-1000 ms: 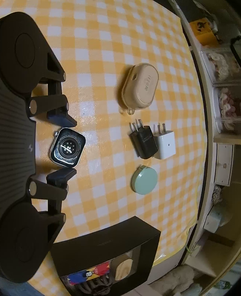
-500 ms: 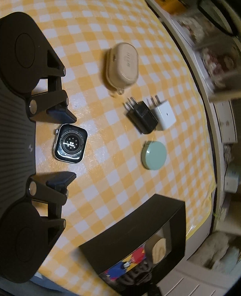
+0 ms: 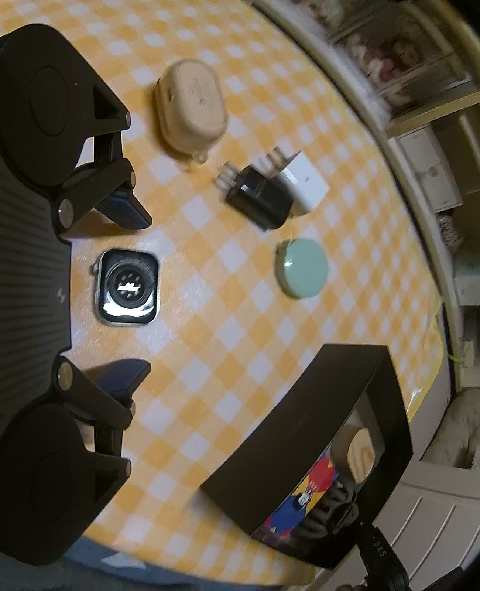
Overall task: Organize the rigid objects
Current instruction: 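Lower the left tool onto the smartwatch and close it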
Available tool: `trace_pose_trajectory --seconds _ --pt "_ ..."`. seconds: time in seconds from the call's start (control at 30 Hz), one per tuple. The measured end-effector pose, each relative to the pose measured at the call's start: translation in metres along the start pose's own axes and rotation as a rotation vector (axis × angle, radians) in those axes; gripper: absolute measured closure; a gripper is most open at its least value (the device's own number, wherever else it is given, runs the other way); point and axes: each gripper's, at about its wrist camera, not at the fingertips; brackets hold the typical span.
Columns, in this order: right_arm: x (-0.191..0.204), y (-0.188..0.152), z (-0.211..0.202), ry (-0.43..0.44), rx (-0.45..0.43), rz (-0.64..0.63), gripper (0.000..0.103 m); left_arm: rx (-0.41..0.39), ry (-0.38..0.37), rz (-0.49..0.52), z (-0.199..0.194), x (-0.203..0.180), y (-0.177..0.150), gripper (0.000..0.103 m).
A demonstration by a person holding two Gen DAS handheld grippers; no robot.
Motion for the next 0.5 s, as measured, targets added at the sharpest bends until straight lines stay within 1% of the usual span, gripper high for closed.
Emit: trace_pose_trajectory --seconds 0.1,0.2,0.3,0.37,0.43,0.5 --pt "0.0001 -0.0004 -0.0002 0.000 0.000 0.000 0.091 0.029 -0.041 -0.042 -0.0004 0.0029 -0.0005 0.034" --pt "-0.0002 -0.0003 0.0001 -0.001 -0.001 -0.001 0.091 0.054 -0.056 -0.061 -0.0032 0.0017 -0.0006 0.039" --pt "-0.0003 -0.0003 0.0001 -0.001 0.000 0.000 0.091 0.063 -0.071 -0.105 -0.0051 0.0043 -0.0007 0.043" --pt "-0.0007 0.0000 0.0011 -0.003 0.000 -0.001 0.091 0.062 -0.071 -0.125 -0.0052 0.0061 0.0000 0.043" --pt "-0.0009 -0.0002 0.0020 -0.005 0.001 -0.003 0.091 0.057 -0.055 -0.143 -0.0043 0.0070 0.0009 0.044" --pt "-0.0016 -0.0002 0.0028 -0.008 0.001 -0.005 0.091 0.051 -0.049 -0.190 -0.0022 0.0101 0.0016 0.044"
Point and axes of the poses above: each gripper's, at about its wrist camera, not at the fingertips, and z roughly the way its jaws point, x to its left, y to its top, and after that the axes turned 6 degrees about z, right-handed
